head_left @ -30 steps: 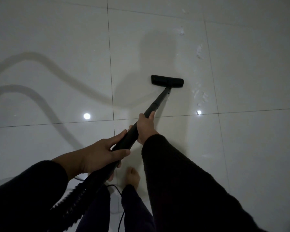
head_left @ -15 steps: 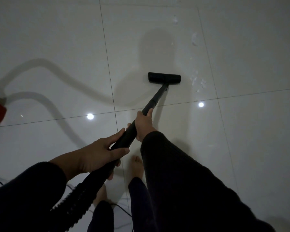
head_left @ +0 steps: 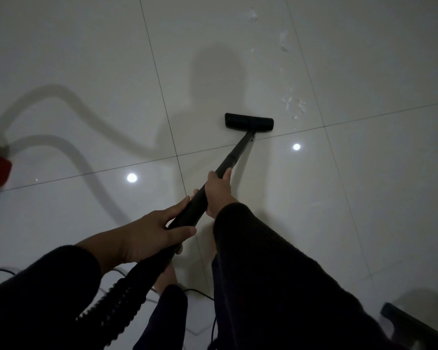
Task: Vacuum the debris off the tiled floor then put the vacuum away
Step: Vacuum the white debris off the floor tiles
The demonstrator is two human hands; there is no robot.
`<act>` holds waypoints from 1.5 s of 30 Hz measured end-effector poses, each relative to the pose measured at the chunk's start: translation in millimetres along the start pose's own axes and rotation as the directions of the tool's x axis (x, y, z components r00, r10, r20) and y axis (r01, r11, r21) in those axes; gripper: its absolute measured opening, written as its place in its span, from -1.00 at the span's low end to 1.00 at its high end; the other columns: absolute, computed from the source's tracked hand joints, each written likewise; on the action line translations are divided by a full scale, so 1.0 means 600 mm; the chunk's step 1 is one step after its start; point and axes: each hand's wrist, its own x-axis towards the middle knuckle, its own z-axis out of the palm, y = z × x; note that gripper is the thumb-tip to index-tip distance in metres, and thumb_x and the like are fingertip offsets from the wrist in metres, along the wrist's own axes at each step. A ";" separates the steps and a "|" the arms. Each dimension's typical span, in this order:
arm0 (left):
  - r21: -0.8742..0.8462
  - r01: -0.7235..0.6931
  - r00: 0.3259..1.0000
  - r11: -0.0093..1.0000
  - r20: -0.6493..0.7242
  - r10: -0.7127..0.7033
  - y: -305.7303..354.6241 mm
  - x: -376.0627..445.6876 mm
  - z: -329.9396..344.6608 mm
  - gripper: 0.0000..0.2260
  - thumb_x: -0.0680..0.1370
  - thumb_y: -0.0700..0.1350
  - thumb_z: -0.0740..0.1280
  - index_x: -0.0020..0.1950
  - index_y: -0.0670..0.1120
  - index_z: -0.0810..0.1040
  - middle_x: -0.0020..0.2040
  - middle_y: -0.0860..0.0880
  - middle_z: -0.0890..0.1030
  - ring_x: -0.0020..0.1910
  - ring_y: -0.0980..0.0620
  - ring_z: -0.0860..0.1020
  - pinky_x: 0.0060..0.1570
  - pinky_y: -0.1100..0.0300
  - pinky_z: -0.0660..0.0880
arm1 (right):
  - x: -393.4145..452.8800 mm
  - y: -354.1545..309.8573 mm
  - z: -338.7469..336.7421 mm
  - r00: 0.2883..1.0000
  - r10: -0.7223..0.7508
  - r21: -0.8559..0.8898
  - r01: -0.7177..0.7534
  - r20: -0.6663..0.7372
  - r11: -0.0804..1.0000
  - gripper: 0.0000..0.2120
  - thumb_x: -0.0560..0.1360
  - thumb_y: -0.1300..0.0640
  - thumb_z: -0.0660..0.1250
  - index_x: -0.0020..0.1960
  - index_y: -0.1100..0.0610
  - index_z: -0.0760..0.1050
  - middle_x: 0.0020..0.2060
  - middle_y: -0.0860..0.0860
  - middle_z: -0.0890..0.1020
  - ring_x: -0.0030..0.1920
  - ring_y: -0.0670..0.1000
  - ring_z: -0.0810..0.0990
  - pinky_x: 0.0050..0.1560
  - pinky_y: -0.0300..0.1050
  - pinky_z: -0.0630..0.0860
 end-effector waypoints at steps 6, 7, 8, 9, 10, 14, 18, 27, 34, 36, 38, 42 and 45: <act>0.040 -0.011 0.999 0.999 0.038 0.010 -0.025 -0.002 0.021 -0.34 0.55 -0.01 0.28 0.49 0.27 -0.08 -0.25 -0.06 0.61 -0.49 0.14 0.58 -0.38 0.29 0.51 | -0.012 0.040 -0.022 0.998 0.033 0.036 -0.031 -0.048 0.999 -0.50 0.65 0.13 0.09 0.54 -0.07 0.03 0.44 0.24 0.31 -0.24 0.02 0.52 0.03 0.11 0.52; 0.047 -0.016 0.999 0.999 0.048 0.013 -0.025 0.001 0.026 -0.34 0.56 -0.01 0.27 0.49 0.26 -0.07 -0.25 -0.06 0.61 -0.49 0.15 0.58 -0.39 0.31 0.50 | -0.014 0.041 -0.030 0.997 0.066 0.047 -0.064 -0.046 0.997 -0.47 0.65 0.14 0.10 0.55 -0.10 0.01 0.48 0.19 0.26 -0.14 0.05 0.56 0.04 0.08 0.53; 0.055 -0.019 0.998 0.998 0.059 0.016 -0.025 0.005 0.031 -0.34 0.56 -0.01 0.27 0.50 0.24 -0.07 -0.25 -0.06 0.61 -0.50 0.16 0.58 -0.41 0.33 0.49 | -0.015 0.040 -0.039 0.993 0.110 0.048 -0.107 -0.048 0.993 -0.44 0.65 0.15 0.11 0.56 -0.13 -0.01 0.51 0.13 0.21 -0.01 0.09 0.58 0.05 0.04 0.55; 0.063 -0.020 0.998 0.998 0.068 0.015 -0.024 0.010 0.036 -0.35 0.56 -0.01 0.27 0.50 0.23 -0.07 -0.25 -0.06 0.60 -0.50 0.18 0.57 -0.42 0.35 0.48 | -0.014 0.039 -0.049 0.989 0.141 0.043 -0.139 -0.052 0.989 -0.43 0.65 0.15 0.12 0.56 -0.15 -0.01 0.51 0.08 0.18 0.10 0.12 0.56 0.08 0.01 0.56; 0.067 -0.019 0.997 0.998 0.076 0.014 -0.023 0.015 0.042 -0.35 0.56 -0.01 0.27 0.50 0.23 -0.07 -0.25 -0.05 0.60 -0.50 0.18 0.57 -0.42 0.35 0.48 | -0.015 0.039 -0.059 0.987 0.154 0.034 -0.152 -0.056 0.988 -0.43 0.65 0.16 0.12 0.56 -0.14 0.00 0.50 0.07 0.20 0.16 0.13 0.55 0.12 0.01 0.56; 0.102 -0.043 0.994 0.994 0.105 0.032 -0.018 0.038 0.065 -0.35 0.56 0.00 0.27 0.51 0.21 -0.05 -0.26 -0.04 0.62 -0.44 0.16 0.59 -0.38 0.33 0.50 | -0.008 0.042 -0.097 0.985 0.151 0.002 -0.151 -0.087 0.989 -0.46 0.64 0.20 0.14 0.55 -0.06 0.07 0.50 0.02 0.15 0.21 0.16 0.52 0.21 0.07 0.54; 0.100 -0.026 0.991 0.995 0.136 0.013 0.000 0.059 0.085 -0.37 0.56 0.00 0.26 0.49 0.25 -0.05 -0.22 -0.10 0.60 -0.36 0.00 0.59 -0.38 0.28 0.52 | 0.005 0.036 -0.129 0.976 0.169 0.107 -0.155 -0.136 0.982 -0.38 0.65 0.09 0.12 0.55 -0.27 -0.13 0.14 0.05 0.32 0.06 0.13 0.55 0.09 0.02 0.58; 0.019 -0.006 0.988 1.000 0.155 0.003 0.049 0.140 0.119 -0.34 0.57 -0.05 0.27 0.48 0.27 -0.09 -0.22 -0.15 0.58 -0.45 -0.03 0.58 -0.43 0.22 0.53 | 0.080 0.001 -0.187 0.977 0.152 0.104 -0.138 -0.147 0.985 -0.38 0.65 0.05 0.12 0.53 -0.31 -0.14 0.25 0.07 0.33 0.02 0.13 0.57 0.06 0.05 0.59; -0.016 -0.021 0.992 1.000 0.124 0.023 0.124 0.212 0.137 -0.31 0.56 -0.04 0.27 0.48 0.29 -0.11 -0.22 -0.15 0.59 -0.45 -0.10 0.59 -0.37 0.12 0.55 | 0.148 -0.080 -0.237 0.988 0.125 0.087 -0.117 -0.090 0.989 -0.39 0.65 0.04 0.12 0.53 -0.32 -0.14 0.40 0.09 0.31 -0.05 0.11 0.56 0.02 0.02 0.59; -0.024 -0.023 0.994 0.999 0.103 0.025 0.149 0.228 0.138 -0.31 0.56 -0.04 0.28 0.48 0.30 -0.11 -0.22 -0.16 0.59 -0.45 -0.10 0.59 -0.35 0.11 0.55 | 0.168 -0.105 -0.246 0.991 0.117 0.077 -0.112 -0.064 0.991 -0.39 0.65 0.03 0.12 0.53 -0.32 -0.13 0.42 0.09 0.30 -0.09 0.09 0.56 -0.01 0.01 0.59; -0.032 -0.025 0.996 0.999 0.087 0.028 0.175 0.242 0.139 -0.31 0.56 -0.04 0.28 0.48 0.30 -0.12 -0.23 -0.15 0.58 -0.45 -0.09 0.59 -0.35 0.10 0.56 | 0.184 -0.131 -0.253 0.993 0.110 0.055 -0.107 -0.050 0.993 -0.39 0.66 0.03 0.12 0.54 -0.30 -0.13 0.37 0.08 0.32 -0.12 0.08 0.55 -0.04 -0.01 0.59; -0.054 -0.033 0.999 0.998 0.039 0.035 0.221 0.268 0.137 -0.31 0.56 -0.05 0.28 0.48 0.29 -0.11 -0.24 -0.13 0.57 -0.48 -0.04 0.57 -0.34 0.10 0.55 | 0.215 -0.178 -0.262 0.995 0.098 0.017 -0.097 -0.024 0.995 -0.39 0.66 0.05 0.12 0.54 -0.29 -0.13 0.22 0.05 0.33 -0.16 0.06 0.53 -0.13 -0.06 0.56; -0.080 -0.044 0.999 0.996 0.005 0.044 0.246 0.283 0.137 -0.31 0.55 -0.04 0.28 0.49 0.28 -0.10 -0.22 -0.08 0.56 -0.49 0.02 0.57 -0.32 0.09 0.55 | 0.233 -0.208 -0.266 0.995 0.099 -0.028 -0.099 -0.001 0.995 -0.40 0.66 0.04 0.12 0.54 -0.29 -0.12 0.21 0.05 0.34 -0.15 0.06 0.53 -0.12 -0.06 0.57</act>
